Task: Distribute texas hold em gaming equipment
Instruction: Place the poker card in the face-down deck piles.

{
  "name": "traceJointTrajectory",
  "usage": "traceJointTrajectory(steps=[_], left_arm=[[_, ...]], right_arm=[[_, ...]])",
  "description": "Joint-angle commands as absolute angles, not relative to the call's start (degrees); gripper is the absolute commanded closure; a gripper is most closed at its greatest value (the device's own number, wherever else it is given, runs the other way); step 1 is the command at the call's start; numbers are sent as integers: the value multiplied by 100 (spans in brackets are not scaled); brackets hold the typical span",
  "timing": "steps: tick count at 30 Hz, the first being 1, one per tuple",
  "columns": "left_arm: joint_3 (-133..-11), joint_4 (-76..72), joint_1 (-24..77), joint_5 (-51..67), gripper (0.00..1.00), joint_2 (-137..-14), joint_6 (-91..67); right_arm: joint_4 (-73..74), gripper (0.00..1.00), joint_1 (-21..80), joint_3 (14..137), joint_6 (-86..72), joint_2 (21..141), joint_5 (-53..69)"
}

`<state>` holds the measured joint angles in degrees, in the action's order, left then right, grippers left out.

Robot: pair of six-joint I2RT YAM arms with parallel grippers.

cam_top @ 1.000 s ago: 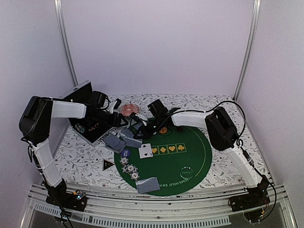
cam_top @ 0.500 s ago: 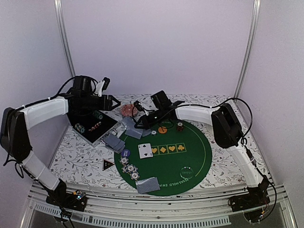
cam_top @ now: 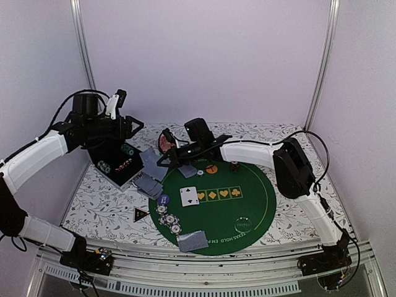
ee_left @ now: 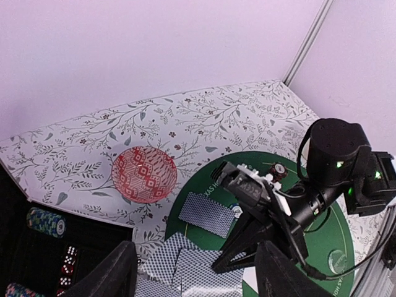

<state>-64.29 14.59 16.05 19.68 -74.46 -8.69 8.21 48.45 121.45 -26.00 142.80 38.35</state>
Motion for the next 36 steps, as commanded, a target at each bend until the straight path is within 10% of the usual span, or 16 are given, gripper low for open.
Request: traceJointTrajectory(steps=[1,21,36], left_arm=[[-6196,1705,1529,1859,33,-7298,-676],[-6020,1726,1470,1964,33,-7242,-491],[-6089,1979,1463,2057,31,-7246,-28]], right_arm=[[392,99,5026,12194,-3189,14792,3901],[465,97,5211,12908,-3214,15491,3676],[906,58,5231,12905,-2708,15145,3350]])
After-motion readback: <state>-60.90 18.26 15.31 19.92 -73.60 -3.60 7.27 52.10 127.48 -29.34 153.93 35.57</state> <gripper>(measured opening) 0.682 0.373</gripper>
